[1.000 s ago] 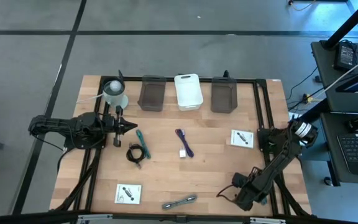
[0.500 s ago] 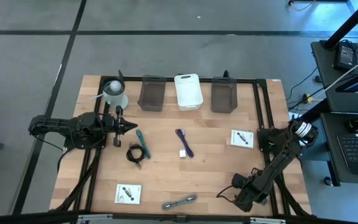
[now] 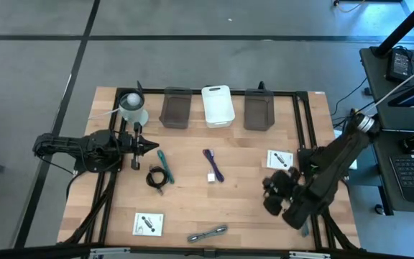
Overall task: Pick and place items into bin
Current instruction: Put the black charger adapter into the right black bin
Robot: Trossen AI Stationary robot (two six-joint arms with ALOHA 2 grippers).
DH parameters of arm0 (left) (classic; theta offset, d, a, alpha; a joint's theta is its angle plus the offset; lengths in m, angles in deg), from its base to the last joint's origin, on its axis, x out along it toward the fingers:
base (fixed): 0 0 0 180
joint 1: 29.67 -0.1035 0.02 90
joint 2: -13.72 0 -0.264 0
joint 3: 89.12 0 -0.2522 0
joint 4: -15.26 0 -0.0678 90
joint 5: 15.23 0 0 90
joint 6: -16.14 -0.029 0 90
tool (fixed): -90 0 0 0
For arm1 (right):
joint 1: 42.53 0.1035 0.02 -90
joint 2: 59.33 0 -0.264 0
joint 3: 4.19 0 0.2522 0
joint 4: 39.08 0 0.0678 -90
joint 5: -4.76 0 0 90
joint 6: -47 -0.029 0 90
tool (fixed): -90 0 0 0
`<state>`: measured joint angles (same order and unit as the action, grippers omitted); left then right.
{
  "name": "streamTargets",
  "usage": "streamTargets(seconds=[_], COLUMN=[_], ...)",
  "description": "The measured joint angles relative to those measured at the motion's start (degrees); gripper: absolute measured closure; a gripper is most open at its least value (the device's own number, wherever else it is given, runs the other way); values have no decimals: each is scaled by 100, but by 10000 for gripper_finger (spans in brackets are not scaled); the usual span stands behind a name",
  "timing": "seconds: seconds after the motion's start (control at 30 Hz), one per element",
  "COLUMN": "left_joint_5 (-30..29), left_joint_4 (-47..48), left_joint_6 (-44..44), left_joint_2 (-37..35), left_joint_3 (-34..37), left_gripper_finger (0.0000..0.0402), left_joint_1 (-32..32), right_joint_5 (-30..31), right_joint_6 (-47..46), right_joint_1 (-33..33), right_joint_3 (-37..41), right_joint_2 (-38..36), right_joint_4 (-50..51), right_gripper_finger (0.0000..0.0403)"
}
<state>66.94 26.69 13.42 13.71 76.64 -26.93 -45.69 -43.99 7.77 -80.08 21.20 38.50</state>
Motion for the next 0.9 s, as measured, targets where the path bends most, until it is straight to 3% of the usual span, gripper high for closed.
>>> streamTargets(seconds=[0.23, 0.47, 0.67, 0.9], left_joint_5=[0, -85, -107, -107], left_joint_4=[-1, -57, -87, -87], left_joint_6=[0, 0, 319, 645], left_joint_2=[0, 0, 0, 0], left_joint_3=[0, -1, 0, 0], left_gripper_finger=[396, 396, 396, 395], left_joint_1=[1, 0, 0, 2], right_joint_5=[1775, 2034, 1205, -798], right_joint_6=[483, 1980, 3840, 6107], right_joint_1=[-573, -2331, -4201, -6501], right_joint_3=[-2, -2, -2, -2], right_joint_2=[-1022, -1631, -2103, -2071], right_joint_4=[264, 145, -679, -2263], right_gripper_finger=[259, 259, 259, 259])
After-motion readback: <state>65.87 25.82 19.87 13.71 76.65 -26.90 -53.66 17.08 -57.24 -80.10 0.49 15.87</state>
